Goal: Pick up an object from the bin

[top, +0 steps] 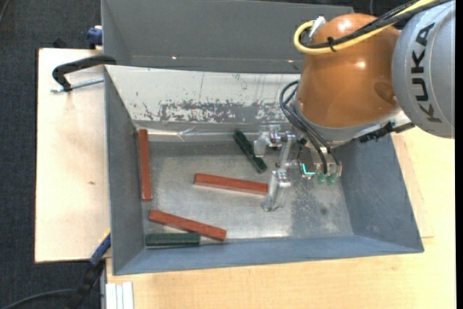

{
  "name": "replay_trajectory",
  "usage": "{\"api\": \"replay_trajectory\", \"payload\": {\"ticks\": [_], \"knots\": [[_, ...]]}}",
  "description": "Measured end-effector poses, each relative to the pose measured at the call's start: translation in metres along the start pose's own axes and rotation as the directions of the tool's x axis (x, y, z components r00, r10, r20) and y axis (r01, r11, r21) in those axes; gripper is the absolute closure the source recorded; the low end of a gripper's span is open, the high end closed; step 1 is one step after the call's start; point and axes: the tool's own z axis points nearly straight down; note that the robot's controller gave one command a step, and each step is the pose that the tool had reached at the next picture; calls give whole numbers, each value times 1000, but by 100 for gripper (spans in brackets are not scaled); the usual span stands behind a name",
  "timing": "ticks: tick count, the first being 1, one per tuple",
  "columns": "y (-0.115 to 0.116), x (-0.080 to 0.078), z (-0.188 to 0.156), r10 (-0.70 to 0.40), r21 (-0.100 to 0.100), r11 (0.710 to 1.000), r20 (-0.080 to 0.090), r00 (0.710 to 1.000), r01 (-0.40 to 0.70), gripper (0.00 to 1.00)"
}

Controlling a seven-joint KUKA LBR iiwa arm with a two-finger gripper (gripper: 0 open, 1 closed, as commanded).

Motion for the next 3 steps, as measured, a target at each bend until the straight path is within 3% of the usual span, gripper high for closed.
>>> {"api": "replay_trajectory", "payload": {"ticks": [1, 2, 3], "knots": [[19, -53, 175, 91, -1, 996, 1, 996, -91, 0], [13, -46, 140, 160, -4, 987, 12, 987, -160, 0], [9, -53, 115, 219, -5, 976, 14, 976, -219, 0]]}}
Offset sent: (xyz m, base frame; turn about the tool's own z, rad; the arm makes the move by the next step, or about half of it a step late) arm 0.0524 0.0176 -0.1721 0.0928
